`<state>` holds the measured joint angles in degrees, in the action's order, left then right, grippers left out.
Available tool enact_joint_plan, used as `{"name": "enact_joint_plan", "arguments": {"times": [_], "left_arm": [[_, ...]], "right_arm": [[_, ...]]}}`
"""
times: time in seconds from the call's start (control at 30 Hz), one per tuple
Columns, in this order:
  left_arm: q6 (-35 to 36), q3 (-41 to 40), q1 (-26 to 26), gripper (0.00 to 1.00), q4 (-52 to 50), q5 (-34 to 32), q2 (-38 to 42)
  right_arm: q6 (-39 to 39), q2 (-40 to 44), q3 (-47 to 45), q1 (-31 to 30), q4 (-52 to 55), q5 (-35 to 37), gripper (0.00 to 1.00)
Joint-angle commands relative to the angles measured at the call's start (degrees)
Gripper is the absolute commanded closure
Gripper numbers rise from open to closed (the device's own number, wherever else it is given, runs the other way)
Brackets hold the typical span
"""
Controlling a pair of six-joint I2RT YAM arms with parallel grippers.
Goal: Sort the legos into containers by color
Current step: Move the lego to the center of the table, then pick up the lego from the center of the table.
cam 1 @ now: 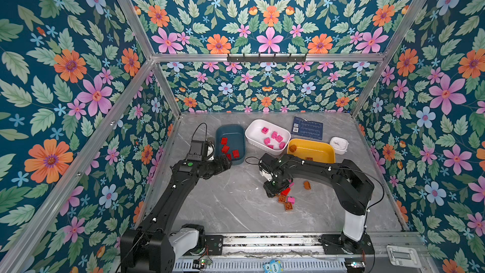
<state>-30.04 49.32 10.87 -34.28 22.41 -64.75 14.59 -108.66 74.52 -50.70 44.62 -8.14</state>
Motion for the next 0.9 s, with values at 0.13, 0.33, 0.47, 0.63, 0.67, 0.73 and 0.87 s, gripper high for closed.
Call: {"name": "enact_joint_plan", "arguments": {"times": [0.13,0.33,0.47,0.63,0.67,0.73,0.87], "left_arm": [[0.2,-0.6,-0.1,0.12,0.1,-0.1,0.7],[0.2,-0.7,-0.1,0.12,0.3,-0.1,0.5],[0.2,-1.1,-0.1,0.12,0.6,0.0,0.4],[0.2,-1.1,-0.1,0.12,0.7,0.1,0.5],[0.2,-1.1,-0.1,0.12,0.6,0.1,0.6],[0.2,-1.3,-0.1,0.12,0.5,-0.1,0.7],[0.2,-1.4,-0.1,0.12,0.4,-0.1,0.8]], "right_arm": [[0.0,0.5,-0.5,-1.4,-1.7,0.1,0.43],[1.1,2.6,-1.9,-1.5,-1.4,1.1,0.42],[1.6,1.9,-2.1,-1.6,1.3,2.6,0.42],[1.8,0.7,-1.4,-2.1,2.6,3.3,0.47],[1.8,0.4,-1.3,-2.2,2.6,3.4,0.48],[1.9,-0.3,-0.8,-2.5,2.6,3.5,0.5],[2.1,-1.0,-0.2,-2.7,4.0,6.4,0.56]]}}
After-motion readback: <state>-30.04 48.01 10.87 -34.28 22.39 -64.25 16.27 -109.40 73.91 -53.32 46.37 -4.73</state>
